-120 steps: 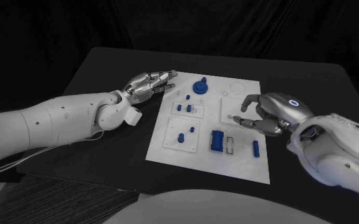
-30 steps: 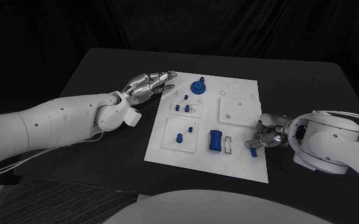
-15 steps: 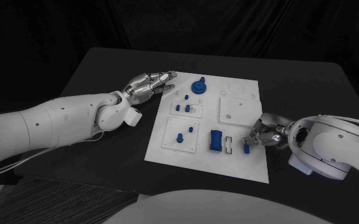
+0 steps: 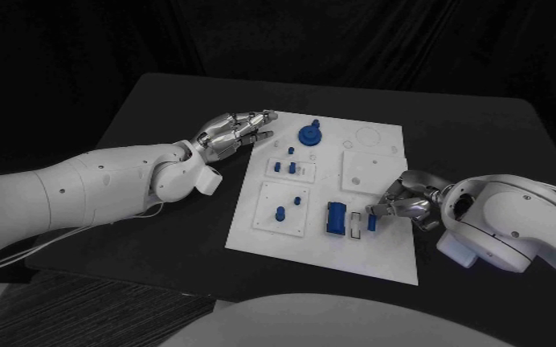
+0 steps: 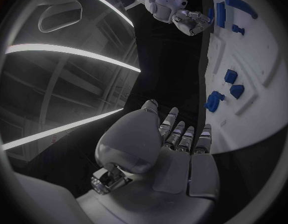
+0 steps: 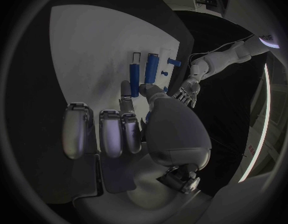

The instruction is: Assemble the parts on the task board

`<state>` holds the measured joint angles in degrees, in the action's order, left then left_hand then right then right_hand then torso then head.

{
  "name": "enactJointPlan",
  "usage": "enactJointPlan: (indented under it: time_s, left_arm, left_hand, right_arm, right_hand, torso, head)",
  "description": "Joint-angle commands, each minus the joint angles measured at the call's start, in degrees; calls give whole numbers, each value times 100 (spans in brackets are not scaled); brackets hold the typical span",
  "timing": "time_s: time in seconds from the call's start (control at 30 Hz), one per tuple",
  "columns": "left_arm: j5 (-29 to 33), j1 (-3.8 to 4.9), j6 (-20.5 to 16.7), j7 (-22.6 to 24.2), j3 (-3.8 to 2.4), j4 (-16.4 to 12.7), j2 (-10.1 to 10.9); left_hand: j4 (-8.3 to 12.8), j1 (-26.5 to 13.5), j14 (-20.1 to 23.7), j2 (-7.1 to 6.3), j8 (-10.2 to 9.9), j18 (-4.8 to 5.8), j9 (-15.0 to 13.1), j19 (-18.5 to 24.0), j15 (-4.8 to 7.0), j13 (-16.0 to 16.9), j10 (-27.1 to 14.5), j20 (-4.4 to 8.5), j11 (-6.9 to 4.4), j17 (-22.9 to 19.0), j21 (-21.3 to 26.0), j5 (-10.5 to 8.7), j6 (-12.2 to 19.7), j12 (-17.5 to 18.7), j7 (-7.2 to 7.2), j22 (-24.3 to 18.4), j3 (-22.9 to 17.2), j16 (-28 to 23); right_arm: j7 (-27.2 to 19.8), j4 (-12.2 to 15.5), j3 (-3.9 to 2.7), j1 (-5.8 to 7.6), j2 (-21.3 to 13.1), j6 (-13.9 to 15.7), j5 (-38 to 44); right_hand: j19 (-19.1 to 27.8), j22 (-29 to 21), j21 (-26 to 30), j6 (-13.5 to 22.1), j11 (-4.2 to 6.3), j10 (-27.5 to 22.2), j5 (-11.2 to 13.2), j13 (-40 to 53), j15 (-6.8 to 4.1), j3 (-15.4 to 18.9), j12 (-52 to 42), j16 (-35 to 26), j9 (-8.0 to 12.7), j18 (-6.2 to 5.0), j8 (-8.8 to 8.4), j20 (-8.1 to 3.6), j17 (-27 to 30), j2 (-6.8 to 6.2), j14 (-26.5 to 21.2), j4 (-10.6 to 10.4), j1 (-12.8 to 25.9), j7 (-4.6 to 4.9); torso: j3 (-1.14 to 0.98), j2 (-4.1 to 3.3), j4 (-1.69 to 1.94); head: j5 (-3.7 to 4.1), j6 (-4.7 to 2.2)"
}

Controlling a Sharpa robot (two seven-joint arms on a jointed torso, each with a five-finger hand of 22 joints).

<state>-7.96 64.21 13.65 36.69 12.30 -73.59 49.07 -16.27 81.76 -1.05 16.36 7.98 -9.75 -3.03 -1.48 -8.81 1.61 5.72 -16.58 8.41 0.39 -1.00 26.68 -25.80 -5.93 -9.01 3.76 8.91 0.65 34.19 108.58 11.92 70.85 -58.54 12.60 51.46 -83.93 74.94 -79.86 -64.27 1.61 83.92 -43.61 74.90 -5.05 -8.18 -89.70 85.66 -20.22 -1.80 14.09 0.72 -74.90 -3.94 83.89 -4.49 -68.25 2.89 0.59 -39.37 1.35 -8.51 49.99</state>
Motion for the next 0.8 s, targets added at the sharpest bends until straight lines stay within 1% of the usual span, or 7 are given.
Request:
enactJointPlan:
  time_s: [0.03, 0.23, 0.33, 0.47, 0.57, 0.63, 0.8]
  left_arm:
    - [32, -7, 72, 50, -5, -10, -9]
    - [32, -8, 93, 31, -5, -1, -22]
    - [32, -9, 107, 20, -5, 4, -29]
    - [32, -12, 116, 5, -5, 5, -28]
    - [32, -14, 114, 2, -5, -3, -19]
    - [32, -15, 114, -1, -5, -4, -16]
    - [32, -19, 124, -8, -5, 5, -26]
  left_hand:
    - [-12, -14, 10, -13, 14, -18, -6, -1, -6, 1, 10, -12, 24, 2, -3, -6, -27, -32, -59, -5, -8, 14]
    - [-12, -14, 10, -13, 14, -18, -6, -1, -6, 1, 10, -12, 24, 2, -3, -6, -27, -32, -59, -5, -8, 14]
    - [-10, -12, 7, -10, 13, -18, -6, -1, -8, 1, 9, -12, 24, 3, -3, -5, -28, -34, -58, -4, -12, 17]
    - [-10, -11, 7, -10, 14, -18, -6, 0, -9, 0, 7, -13, 23, 3, -2, -4, -29, -32, -58, -6, -13, 17]
    - [-10, -11, 7, -10, 14, -18, -6, 0, -9, 0, 7, -13, 23, 3, -2, -4, -29, -32, -58, -6, -13, 17]
    - [-9, -10, 7, -10, 15, -19, -6, -2, -10, 0, 7, -13, 22, 4, -3, -3, -33, -33, -57, -2, -15, 18]
    - [-9, -10, 6, -10, 15, -19, -6, 0, -11, 0, 6, -13, 22, 4, -2, -4, -33, -33, -57, -7, -15, 18]
  right_arm:
    - [-55, -10, 0, 4, 35, 92, -269]
    - [-23, -46, 0, -1, 107, 14, -306]
    - [4, -77, 1, -14, 144, -45, -314]
    - [35, -134, 1, -45, 207, -141, -318]
    - [50, -158, 1, -67, 241, -204, -320]
    - [55, -162, 1, -76, 253, -212, -320]
    - [64, -173, 1, -90, 280, -212, -321]
  right_hand:
    - [-209, 1178, 5, 33, 3, 608, 45, 1510, -20, -920, -30, -7, -10, -68, 32, 36, -548, 12, 438, 885, 67, -21]
    - [-210, 1178, 3, 47, 4, 608, 82, 1510, -21, -931, -30, -7, -23, -68, 36, 36, -545, 19, 438, 888, 95, -22]
    - [-198, 1168, 34, 56, 4, 608, 92, 1510, -21, -936, -30, -8, -25, -75, 34, 36, -542, 20, 438, 889, 102, -21]
    - [-185, 1158, 67, 98, -1, 608, 176, 1510, -17, -951, -30, -11, -44, -82, 30, 38, -532, 33, 436, 891, 152, -16]
    - [-177, 1152, 87, 124, -4, 608, 278, 1510, -14, -960, -30, -16, -66, -87, 33, 40, -520, 52, 433, 887, 200, -14]
    - [-180, 1154, 80, 134, -4, 608, 328, 1510, -12, -958, -30, -16, -79, -85, 37, 42, -518, 68, 433, 862, 256, -15]
    - [-177, 1151, 89, 136, -4, 608, 337, 1510, -13, -958, -30, -17, -82, -87, 37, 42, -515, 70, 432, 860, 264, -15]
  torso:
    - [4, -3, 0]
    - [3, -5, 7]
    - [2, -5, 0]
    - [1, -4, -6]
    - [2, -3, -5]
    - [4, -2, -3]
    - [4, -5, -4]
  head:
    - [-7, 1]
    - [10, 1]
    - [0, 1]
    - [18, 1]
    - [14, 1]
    - [14, 1]
    - [42, 1]
